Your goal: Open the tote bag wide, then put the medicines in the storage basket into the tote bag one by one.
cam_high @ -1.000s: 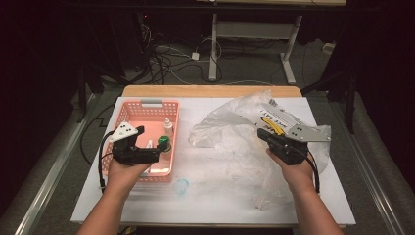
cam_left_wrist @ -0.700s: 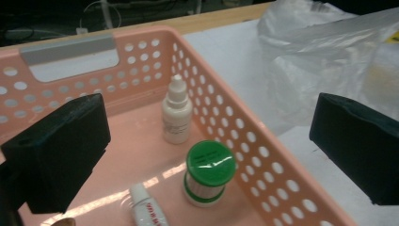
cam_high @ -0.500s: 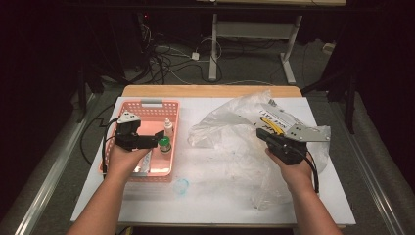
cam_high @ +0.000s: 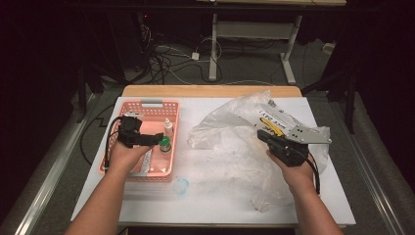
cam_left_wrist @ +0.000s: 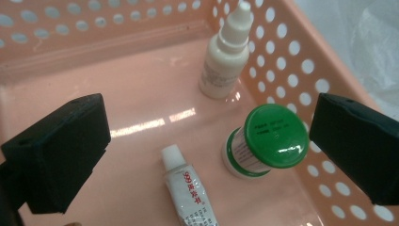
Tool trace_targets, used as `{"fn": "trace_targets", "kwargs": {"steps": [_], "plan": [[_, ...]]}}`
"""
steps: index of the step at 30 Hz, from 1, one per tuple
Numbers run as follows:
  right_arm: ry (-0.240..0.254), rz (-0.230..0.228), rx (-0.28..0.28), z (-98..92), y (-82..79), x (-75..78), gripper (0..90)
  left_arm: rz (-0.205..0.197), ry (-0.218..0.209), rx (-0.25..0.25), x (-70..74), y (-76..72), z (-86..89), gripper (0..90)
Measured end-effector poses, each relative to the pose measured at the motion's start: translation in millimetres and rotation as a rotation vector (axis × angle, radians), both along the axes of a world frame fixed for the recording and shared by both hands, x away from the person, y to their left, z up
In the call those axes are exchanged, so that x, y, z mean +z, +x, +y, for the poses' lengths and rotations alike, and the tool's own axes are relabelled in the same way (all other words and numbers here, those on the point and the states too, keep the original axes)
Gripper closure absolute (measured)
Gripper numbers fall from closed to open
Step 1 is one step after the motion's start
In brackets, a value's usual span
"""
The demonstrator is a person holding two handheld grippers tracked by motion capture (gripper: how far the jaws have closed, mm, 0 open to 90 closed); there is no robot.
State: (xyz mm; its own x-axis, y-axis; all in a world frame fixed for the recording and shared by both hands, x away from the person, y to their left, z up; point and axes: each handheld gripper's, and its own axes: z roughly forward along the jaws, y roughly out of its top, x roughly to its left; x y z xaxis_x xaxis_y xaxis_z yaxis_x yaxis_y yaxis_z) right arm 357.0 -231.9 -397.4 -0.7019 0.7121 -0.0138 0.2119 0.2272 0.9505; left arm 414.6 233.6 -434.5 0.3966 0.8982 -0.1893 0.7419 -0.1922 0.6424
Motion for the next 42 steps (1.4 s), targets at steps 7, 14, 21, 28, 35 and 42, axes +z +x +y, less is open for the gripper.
{"fn": "trace_targets", "kwargs": {"steps": [7, 14, 21, 28, 35, 42], "plan": [[-0.005, 0.008, 0.003, 1.2, 0.8, -2.3, 90.0, 0.087, 0.053, 0.003, -6.7, 6.8, -4.8, 0.0], [-0.006, 0.01, 0.001, 0.5, 0.5, -2.5, 90.0, 0.1, 0.085, -0.011, 5.0, 2.4, -0.6, 1.3], [-0.009, 0.006, 0.0, -0.2, 0.0, -2.0, 90.0, 0.182, 0.12, -0.014, 3.3, -2.5, 11.8, 10.5], [-0.006, 0.009, -0.002, -0.5, 1.4, -2.3, 90.0, 0.305, 0.137, -0.028, -1.6, 3.4, 13.6, 20.8], [-0.003, 0.01, -0.003, -0.3, 2.5, -2.7, 90.0, 0.454, 0.14, -0.062, -12.3, 14.5, 5.1, 27.3], [0.0, 0.014, -0.014, -2.6, 4.8, -3.0, 90.0, 0.556, 0.234, -0.075, -21.7, 20.3, -4.4, 32.9]]}}
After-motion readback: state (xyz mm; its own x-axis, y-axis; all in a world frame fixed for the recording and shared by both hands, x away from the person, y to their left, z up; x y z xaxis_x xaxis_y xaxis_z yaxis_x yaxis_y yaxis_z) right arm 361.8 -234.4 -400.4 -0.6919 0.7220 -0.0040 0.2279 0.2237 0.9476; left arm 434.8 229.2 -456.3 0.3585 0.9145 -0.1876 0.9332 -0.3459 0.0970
